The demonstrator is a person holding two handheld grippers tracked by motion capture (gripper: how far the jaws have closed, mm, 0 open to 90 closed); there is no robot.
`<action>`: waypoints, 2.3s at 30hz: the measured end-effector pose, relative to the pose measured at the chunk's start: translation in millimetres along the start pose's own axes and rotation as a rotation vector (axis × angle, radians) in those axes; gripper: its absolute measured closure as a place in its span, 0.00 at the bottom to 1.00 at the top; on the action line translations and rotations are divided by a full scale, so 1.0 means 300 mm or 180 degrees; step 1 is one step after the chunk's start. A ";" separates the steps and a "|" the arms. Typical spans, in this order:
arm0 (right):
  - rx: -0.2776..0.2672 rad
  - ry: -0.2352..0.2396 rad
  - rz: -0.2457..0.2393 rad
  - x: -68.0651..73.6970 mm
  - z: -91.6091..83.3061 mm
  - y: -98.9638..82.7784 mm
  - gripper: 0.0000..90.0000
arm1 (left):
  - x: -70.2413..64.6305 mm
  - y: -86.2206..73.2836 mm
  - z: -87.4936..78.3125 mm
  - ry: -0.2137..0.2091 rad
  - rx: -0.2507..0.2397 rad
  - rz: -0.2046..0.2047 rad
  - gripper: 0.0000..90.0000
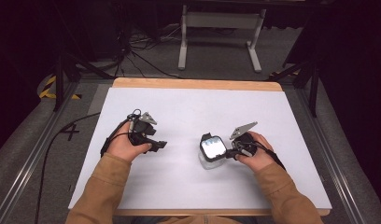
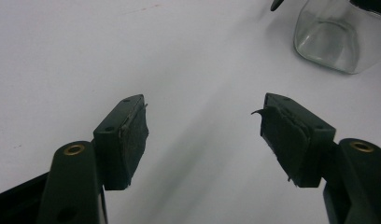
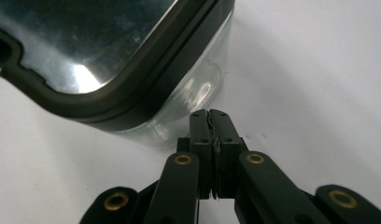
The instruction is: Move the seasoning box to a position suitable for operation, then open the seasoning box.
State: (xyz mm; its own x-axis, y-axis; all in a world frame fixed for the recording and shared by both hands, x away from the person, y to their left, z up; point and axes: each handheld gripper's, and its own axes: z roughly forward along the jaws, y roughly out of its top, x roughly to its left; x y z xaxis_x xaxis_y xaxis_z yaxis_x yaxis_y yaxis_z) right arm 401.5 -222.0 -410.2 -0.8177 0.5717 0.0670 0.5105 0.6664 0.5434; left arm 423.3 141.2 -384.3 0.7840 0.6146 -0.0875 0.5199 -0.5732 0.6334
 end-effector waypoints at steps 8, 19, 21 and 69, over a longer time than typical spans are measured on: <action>0.0033 0.0051 -0.0020 0.015 0.002 -0.006 1.00 | -0.003 0.013 0.011 -0.0024 0.0002 0.0024 0.36; 0.0099 0.0101 -0.0087 0.043 0.012 -0.007 1.00 | -0.002 0.021 0.020 -0.0043 0.0007 0.0032 0.36; 0.0109 0.0122 -0.0114 0.051 0.014 -0.005 1.00 | -0.002 0.022 0.020 -0.0047 0.0014 0.0032 0.36; -0.0212 -0.0219 0.0346 0.007 -0.147 -0.165 0.96 | -0.165 0.313 0.194 -0.0889 -0.0632 0.0220 0.81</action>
State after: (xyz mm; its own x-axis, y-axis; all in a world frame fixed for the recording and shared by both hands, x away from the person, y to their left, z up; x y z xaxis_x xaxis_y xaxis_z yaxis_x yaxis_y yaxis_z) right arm 362.8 -274.8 -400.0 -0.7372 0.6718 0.0721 0.5744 0.5669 0.5905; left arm 453.1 25.3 -365.3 0.8918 0.3903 -0.2287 0.4078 -0.4747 0.7800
